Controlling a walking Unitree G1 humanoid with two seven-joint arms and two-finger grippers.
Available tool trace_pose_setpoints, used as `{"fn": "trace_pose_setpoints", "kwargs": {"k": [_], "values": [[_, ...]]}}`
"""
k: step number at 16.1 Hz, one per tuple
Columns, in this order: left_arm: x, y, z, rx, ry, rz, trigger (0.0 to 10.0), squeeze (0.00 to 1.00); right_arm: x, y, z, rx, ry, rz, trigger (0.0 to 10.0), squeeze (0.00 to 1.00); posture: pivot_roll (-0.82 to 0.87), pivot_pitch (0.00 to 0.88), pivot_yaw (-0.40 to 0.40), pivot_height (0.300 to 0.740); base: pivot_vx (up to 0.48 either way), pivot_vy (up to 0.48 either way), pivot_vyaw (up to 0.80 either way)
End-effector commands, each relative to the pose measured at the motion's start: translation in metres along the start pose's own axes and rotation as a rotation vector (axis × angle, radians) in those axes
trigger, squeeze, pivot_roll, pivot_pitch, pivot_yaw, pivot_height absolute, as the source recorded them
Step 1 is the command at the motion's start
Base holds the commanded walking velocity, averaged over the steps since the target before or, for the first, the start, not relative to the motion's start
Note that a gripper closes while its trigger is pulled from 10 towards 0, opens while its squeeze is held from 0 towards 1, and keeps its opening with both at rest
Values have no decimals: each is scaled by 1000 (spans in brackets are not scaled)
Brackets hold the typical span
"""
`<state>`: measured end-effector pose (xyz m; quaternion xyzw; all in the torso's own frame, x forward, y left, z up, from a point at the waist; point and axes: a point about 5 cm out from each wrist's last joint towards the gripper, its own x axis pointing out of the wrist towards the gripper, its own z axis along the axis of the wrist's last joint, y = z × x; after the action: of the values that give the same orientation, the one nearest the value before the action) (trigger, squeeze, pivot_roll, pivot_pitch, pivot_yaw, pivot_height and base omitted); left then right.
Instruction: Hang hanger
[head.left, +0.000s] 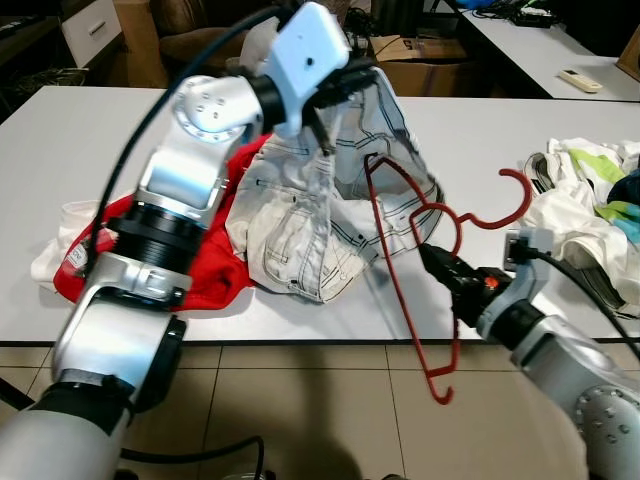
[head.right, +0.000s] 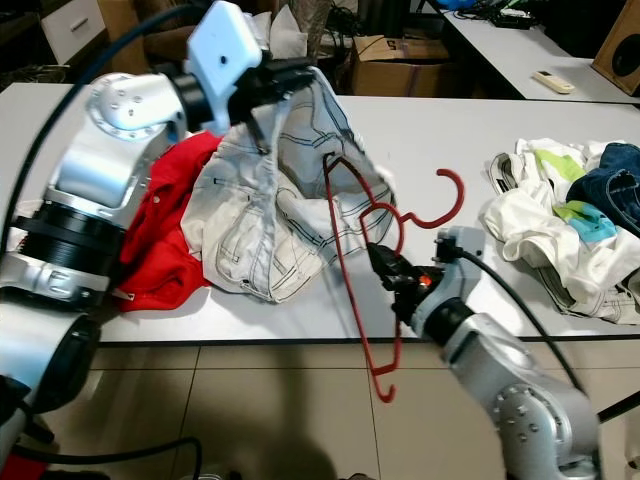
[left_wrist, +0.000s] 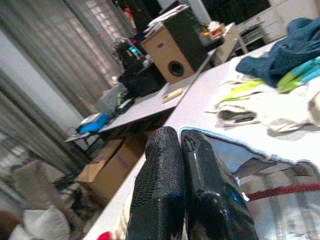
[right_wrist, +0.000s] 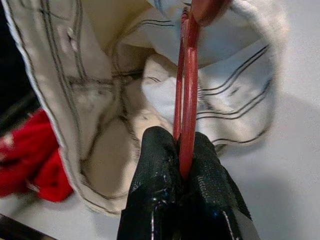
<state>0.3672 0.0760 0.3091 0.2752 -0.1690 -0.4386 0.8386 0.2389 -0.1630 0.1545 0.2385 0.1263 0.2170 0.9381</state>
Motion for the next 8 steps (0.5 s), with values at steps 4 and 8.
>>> {"fn": "trace_pose_setpoints", "kwargs": {"k": [4,8], "values": [[6,-12,3,-1,-1,-92,0,0,10,8,3,84,-61,55,10000,0,-17,0,10,740,0,0,0],[-14,-5,2,-86,51,-219,0,0,30,-10,40,62,-188,-9,10000,0,2,0,19,740,0,0,0]]}}
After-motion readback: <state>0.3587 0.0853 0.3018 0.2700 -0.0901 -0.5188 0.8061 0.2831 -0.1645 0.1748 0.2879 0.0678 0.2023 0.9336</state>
